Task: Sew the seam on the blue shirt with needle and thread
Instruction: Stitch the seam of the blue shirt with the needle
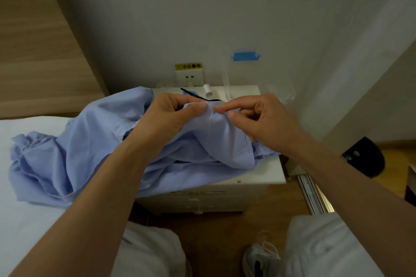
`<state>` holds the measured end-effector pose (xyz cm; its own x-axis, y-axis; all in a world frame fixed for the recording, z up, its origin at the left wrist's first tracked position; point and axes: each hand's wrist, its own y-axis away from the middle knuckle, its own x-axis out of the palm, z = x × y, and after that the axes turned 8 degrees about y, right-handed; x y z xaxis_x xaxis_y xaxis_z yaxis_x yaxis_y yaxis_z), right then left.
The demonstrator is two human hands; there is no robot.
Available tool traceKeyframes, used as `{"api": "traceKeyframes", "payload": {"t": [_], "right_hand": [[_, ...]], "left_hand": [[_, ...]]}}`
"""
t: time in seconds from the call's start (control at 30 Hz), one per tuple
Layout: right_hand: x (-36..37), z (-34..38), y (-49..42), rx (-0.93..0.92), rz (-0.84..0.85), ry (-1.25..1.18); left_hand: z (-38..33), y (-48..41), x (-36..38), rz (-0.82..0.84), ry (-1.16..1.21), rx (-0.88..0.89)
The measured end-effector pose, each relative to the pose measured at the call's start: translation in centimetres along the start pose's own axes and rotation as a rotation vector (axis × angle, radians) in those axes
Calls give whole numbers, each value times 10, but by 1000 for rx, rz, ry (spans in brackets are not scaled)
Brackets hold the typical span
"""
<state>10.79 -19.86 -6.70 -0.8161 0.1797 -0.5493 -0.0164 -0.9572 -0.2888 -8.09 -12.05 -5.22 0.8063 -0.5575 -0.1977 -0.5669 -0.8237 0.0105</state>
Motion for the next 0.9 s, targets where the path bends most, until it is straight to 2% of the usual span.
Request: {"api": "traceKeyframes", "payload": {"t": [0.4,0.63,0.9], "right_hand": [[-1,2,0,4,22,17],[-1,1,0,54,58,81],[-1,5,-2,171,299,58]], "left_hand": [[1,-1,-1,9,-11,-19],[0,1,1,5,-75,33],[7,-1,0,18,-240,149]]}}
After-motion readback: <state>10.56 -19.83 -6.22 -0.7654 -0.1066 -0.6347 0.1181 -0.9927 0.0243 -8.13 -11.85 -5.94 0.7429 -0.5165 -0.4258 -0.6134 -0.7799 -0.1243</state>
